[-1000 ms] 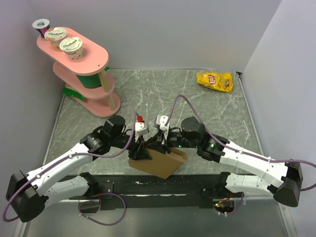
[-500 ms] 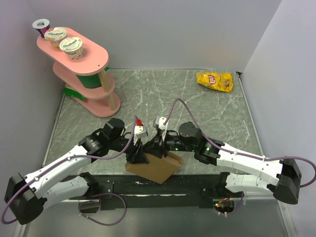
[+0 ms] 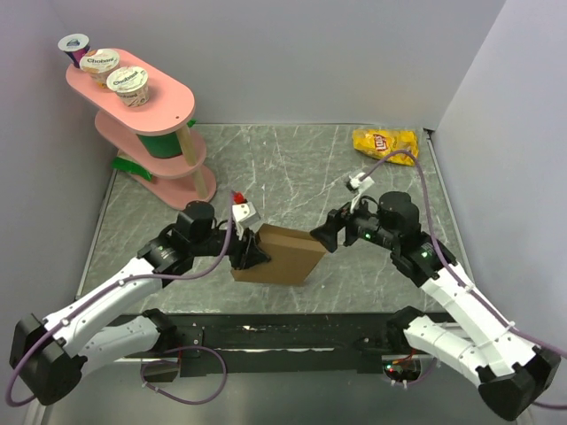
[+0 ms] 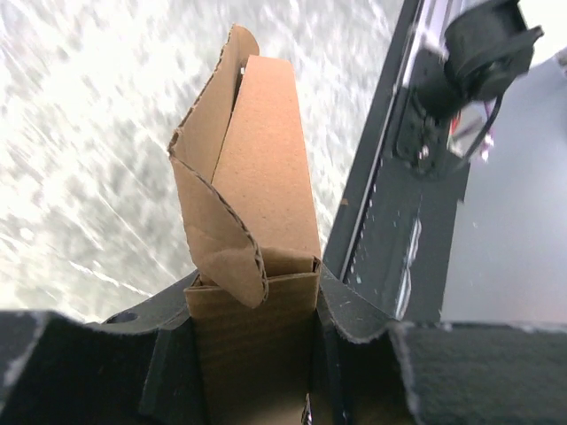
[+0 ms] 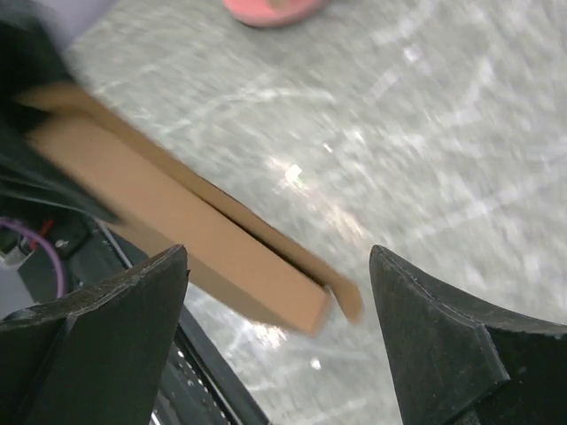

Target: Fold the paper box

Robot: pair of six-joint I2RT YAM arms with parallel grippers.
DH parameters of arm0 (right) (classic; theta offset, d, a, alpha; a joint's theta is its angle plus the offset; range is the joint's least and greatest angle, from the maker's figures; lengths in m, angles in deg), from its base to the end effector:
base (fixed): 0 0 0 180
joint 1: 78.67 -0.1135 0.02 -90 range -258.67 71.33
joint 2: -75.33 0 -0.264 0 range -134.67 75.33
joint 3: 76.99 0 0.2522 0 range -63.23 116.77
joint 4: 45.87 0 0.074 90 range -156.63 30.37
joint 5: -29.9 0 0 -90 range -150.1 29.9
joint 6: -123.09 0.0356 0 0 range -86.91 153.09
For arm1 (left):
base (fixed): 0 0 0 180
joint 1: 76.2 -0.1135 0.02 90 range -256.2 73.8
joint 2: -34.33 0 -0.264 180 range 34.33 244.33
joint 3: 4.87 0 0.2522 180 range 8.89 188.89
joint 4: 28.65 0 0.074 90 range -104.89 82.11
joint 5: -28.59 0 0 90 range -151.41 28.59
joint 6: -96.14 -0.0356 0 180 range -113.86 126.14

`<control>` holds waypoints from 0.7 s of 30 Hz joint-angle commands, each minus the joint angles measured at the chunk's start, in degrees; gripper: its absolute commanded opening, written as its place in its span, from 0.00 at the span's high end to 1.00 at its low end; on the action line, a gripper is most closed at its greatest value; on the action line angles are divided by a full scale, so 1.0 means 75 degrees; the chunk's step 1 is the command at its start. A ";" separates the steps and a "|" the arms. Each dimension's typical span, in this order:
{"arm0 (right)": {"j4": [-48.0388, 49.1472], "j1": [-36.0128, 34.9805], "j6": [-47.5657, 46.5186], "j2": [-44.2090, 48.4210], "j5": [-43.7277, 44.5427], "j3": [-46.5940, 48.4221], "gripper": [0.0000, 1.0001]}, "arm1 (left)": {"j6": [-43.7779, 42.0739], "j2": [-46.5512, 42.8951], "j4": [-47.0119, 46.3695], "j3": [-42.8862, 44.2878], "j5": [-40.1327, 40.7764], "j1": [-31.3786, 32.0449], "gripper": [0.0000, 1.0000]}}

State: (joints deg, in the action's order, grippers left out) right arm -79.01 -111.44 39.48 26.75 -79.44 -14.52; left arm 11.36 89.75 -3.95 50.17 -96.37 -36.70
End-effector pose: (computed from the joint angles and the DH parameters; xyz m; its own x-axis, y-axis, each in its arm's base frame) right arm 0.1548 0.1137 0.3365 -0.3616 -0.1079 -0.9261 -0.7380 0.6402 0.2136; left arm 0.1535 -0.1530 0.2855 -0.4096 0.2410 -0.8799 0.8882 0.3256 -0.3243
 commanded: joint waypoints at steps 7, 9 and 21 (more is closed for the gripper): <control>-0.0171 0.1662 0.0565 0.0019 -0.1148 -0.1068 0.18 | 0.0114 -0.0698 -0.0931 -0.0043 -0.0178 -0.0146 0.92; 0.0074 0.1745 0.0612 0.0090 -0.1219 -0.1115 0.20 | 0.0102 -0.0639 -0.0943 -0.0031 -0.0306 -0.0158 0.92; 0.0544 0.1804 0.0835 -0.0003 -0.1653 -0.1280 0.45 | 0.0137 -0.0744 -0.1037 -0.0101 -0.0437 -0.0158 0.92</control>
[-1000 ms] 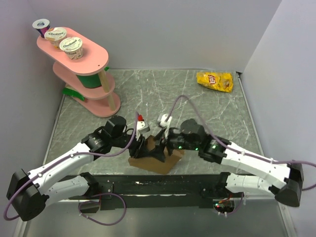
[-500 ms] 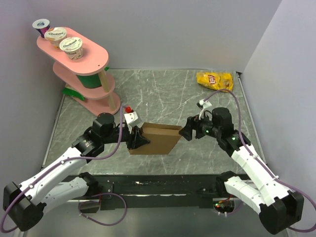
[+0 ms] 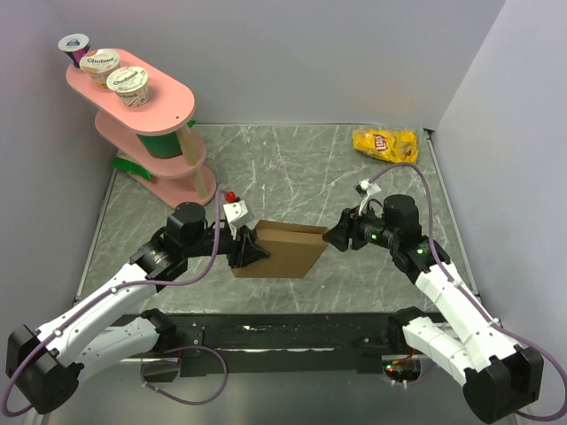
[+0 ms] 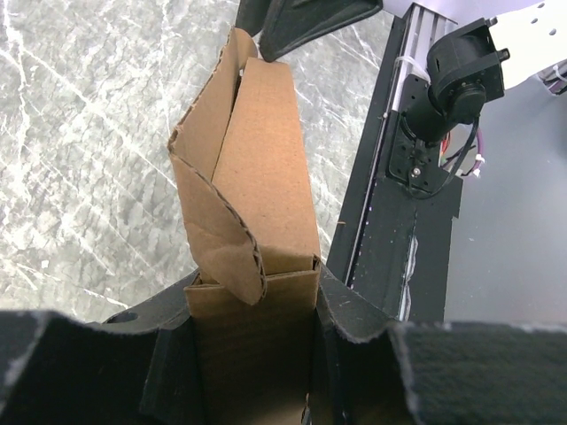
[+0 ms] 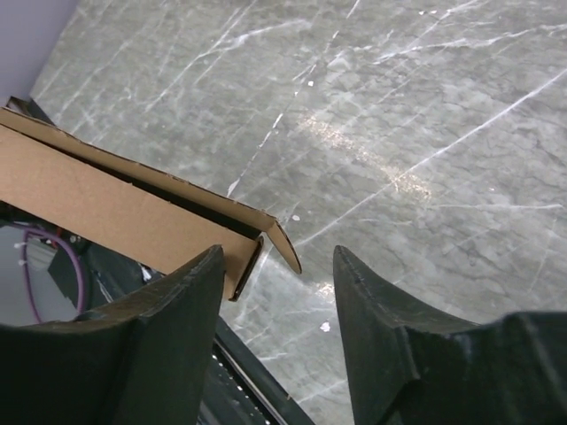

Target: Fold the paper box

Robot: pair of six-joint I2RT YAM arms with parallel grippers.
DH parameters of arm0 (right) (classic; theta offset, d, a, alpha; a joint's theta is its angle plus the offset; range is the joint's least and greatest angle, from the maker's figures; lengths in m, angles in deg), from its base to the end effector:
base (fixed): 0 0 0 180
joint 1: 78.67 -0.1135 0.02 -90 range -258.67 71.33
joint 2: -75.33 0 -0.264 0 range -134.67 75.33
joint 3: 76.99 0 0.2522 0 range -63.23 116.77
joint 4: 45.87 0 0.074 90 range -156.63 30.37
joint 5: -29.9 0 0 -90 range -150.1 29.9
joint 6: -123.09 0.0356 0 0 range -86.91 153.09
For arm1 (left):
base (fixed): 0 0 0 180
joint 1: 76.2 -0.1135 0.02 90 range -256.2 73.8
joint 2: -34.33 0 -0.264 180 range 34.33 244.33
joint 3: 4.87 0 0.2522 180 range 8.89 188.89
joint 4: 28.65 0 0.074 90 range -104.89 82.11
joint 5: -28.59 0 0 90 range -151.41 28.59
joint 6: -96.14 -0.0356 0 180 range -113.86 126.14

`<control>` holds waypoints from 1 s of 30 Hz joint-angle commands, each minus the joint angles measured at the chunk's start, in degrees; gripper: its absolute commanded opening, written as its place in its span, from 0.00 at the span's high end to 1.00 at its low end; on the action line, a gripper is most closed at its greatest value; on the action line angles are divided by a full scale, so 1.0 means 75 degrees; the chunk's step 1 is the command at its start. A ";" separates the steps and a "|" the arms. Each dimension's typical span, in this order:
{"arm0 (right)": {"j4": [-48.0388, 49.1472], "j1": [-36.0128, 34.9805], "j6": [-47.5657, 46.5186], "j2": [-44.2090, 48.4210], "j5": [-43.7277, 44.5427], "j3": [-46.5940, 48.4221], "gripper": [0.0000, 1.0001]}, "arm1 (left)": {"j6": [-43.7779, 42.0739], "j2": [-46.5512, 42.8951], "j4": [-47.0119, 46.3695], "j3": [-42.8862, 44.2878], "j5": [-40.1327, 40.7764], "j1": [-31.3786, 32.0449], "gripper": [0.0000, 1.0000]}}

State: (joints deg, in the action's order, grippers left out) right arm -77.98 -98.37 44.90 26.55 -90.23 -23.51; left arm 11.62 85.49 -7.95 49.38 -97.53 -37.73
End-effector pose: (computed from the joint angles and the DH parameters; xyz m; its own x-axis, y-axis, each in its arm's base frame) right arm 0.1732 0.0810 0.2845 -0.5698 -0.0160 -0.8216 -0.6073 0.6818 0.4079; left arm 0.1468 -0.1435 0.3016 -0.3258 0.1603 -0.9318 0.9155 0.2996 -0.2685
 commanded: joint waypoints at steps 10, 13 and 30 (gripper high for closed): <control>0.0103 0.0096 0.0007 -0.0083 -0.0295 0.0106 0.61 | 0.0114 -0.0293 -0.0527 -0.0008 -0.0235 -0.0021 0.92; 0.0068 0.0119 0.0065 -0.0141 -0.0365 0.0117 0.65 | 0.0125 -0.0398 -0.0585 -0.0043 -0.0223 -0.0021 0.92; -0.0249 0.0190 -0.0239 0.0046 -0.0716 0.0703 0.93 | -0.0144 -0.0153 -0.0293 0.0004 0.0104 0.0096 0.92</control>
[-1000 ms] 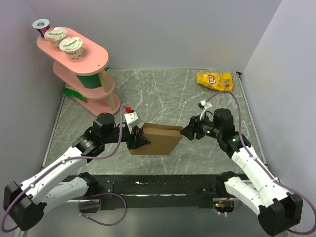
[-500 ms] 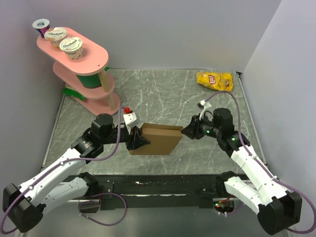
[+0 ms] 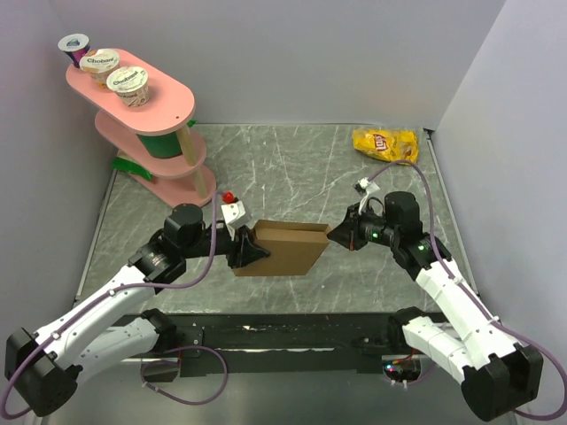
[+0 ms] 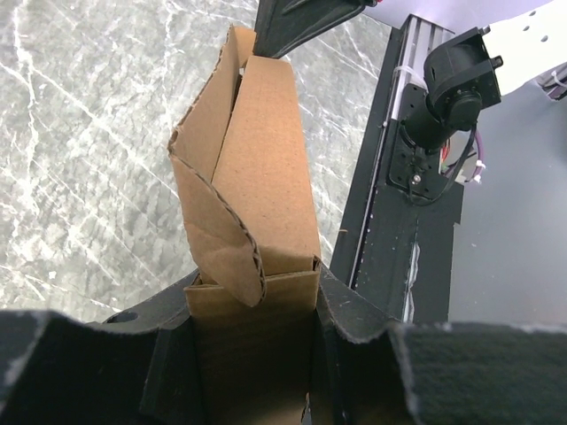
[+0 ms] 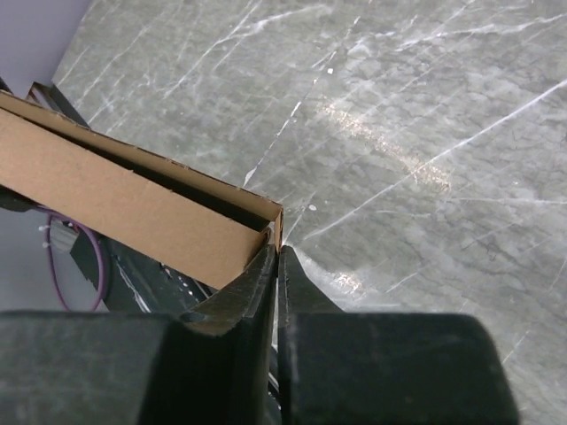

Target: Fold the paper box

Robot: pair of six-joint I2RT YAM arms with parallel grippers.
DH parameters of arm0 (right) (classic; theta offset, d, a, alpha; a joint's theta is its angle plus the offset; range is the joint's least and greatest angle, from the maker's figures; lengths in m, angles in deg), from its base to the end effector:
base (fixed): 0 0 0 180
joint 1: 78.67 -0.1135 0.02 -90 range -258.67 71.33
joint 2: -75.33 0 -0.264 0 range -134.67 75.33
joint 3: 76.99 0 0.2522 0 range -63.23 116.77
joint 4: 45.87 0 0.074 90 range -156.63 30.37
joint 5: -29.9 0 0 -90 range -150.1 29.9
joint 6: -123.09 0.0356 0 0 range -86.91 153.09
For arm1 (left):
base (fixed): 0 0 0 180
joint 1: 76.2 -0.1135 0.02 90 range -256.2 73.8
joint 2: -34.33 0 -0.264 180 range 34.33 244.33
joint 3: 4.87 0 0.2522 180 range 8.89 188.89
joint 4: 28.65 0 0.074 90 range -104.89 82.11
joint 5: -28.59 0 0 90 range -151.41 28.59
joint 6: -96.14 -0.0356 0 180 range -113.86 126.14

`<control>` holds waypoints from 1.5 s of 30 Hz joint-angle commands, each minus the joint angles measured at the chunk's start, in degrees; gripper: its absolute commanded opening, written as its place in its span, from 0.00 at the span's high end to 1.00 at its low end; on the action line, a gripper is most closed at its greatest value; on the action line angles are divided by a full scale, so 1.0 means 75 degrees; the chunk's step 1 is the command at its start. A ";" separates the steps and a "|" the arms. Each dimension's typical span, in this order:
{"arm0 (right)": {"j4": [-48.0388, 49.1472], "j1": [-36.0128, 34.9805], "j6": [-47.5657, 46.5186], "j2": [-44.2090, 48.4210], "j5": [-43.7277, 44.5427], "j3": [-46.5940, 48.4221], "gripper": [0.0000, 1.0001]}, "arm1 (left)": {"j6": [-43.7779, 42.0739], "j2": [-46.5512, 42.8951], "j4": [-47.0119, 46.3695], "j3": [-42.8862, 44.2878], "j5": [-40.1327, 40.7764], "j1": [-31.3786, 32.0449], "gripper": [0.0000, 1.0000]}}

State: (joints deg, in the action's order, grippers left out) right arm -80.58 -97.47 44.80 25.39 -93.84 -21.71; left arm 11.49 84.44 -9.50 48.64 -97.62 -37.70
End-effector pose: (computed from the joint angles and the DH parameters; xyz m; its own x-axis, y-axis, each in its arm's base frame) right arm 0.1749 0.0804 0.2882 -0.6020 -0.0267 -0.7980 -0.6169 0.6502 0.4436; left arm 0.1445 -0.1418 0.3031 -0.2998 0.1424 -0.9433 0.9233 0.2921 -0.2494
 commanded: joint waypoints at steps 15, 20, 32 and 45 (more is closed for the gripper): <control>-0.0299 0.0070 0.0221 -0.0350 -0.0658 0.1085 0.96 | -0.0631 0.0314 0.0605 0.0196 0.3124 0.2060 0.94; -0.0546 0.0070 -0.0142 -0.0280 -0.0483 0.1120 0.96 | -0.1028 0.0537 0.0852 0.0243 0.3830 0.2647 0.94; -0.0208 0.0070 -0.0297 0.0224 -0.1115 0.0957 0.96 | -0.0852 0.1358 0.1239 0.0571 0.4688 0.2988 0.95; 0.0214 0.0947 0.0349 0.0295 -0.0270 0.1799 0.13 | -0.0349 0.0220 0.0300 0.0323 -0.0369 -0.0021 0.93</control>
State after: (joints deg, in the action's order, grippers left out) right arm -83.99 -94.57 44.84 26.07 -94.30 -14.24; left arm 7.88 86.60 -5.30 48.96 -80.72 -30.95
